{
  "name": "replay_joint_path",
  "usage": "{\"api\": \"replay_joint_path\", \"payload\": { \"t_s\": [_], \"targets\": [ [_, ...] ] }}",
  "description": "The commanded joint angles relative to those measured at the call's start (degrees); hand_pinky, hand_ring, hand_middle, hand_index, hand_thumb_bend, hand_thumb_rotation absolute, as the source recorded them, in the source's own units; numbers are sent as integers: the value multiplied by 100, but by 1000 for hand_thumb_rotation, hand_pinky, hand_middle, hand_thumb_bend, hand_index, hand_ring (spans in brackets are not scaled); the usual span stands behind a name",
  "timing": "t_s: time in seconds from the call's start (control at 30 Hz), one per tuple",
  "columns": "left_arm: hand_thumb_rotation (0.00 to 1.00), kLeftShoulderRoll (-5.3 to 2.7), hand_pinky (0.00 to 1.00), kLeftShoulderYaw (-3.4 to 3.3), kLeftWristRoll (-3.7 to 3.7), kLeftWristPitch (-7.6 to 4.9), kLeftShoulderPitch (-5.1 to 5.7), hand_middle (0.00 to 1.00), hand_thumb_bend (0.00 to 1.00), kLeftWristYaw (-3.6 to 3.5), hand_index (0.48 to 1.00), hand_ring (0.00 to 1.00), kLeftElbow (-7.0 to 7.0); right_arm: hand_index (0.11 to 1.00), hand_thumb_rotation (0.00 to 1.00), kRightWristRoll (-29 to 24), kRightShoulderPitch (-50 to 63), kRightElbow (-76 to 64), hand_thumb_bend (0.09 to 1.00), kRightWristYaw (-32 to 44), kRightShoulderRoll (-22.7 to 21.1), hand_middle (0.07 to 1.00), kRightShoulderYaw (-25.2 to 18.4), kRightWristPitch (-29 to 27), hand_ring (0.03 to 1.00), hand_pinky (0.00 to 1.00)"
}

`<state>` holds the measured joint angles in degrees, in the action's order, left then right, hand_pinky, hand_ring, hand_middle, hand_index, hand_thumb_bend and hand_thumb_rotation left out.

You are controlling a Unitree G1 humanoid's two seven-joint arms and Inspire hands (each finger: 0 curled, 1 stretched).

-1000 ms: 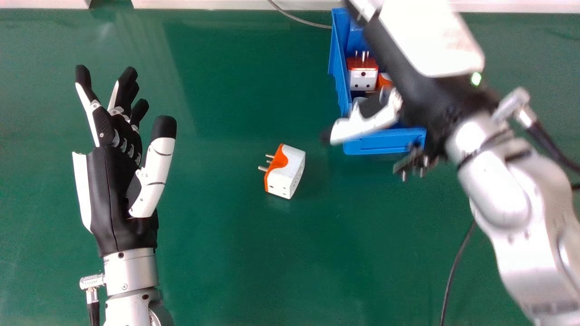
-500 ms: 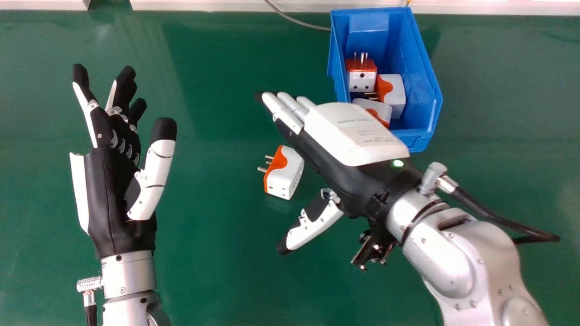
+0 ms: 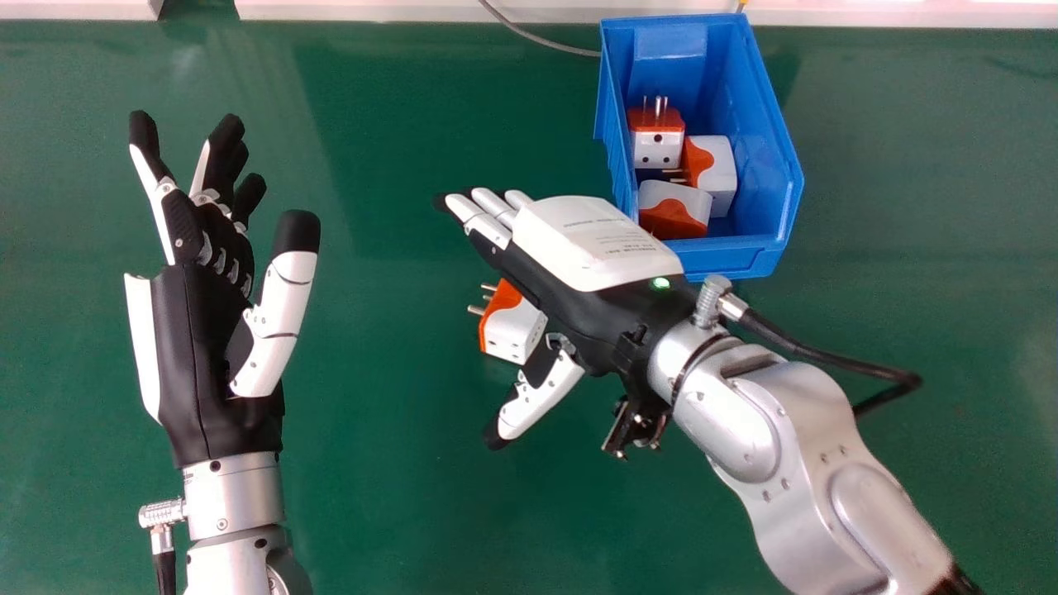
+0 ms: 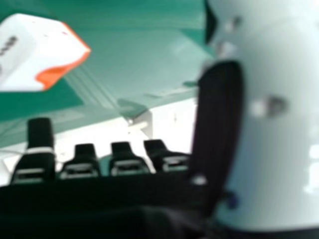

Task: Pick all objects and put in blue box

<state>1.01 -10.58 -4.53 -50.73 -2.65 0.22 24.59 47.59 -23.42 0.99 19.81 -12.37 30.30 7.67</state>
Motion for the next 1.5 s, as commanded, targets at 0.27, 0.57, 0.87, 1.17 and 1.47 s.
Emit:
{"api": "replay_joint_path", "payload": {
  "t_s": [0.27,0.57,0.87,1.17,1.47],
  "targets": [
    [590,54,921,-9,-138,-180,-98,928,678,-131,914,940,36,799,120,21,-461,704,840,-44,100,931,206,-272,858,652],
    [579,70,916,-3,-178,-214,-115,926,676,-213,911,936,64,579,19,78,-412,490,590,164,140,641,199,286,549,410],
    [579,48,909,-24,-175,-261,-110,926,668,-210,910,931,108,550,0,-219,-291,402,509,-177,195,495,82,181,393,310],
    [599,66,910,-56,-11,-258,-49,927,671,-129,915,935,71,520,0,-445,-213,310,511,-433,132,484,-18,-81,400,299],
    [602,64,910,-63,29,-214,-22,927,671,-93,916,938,27,506,0,-605,-72,-92,508,-605,25,495,-158,-425,413,312]
  ]
}}
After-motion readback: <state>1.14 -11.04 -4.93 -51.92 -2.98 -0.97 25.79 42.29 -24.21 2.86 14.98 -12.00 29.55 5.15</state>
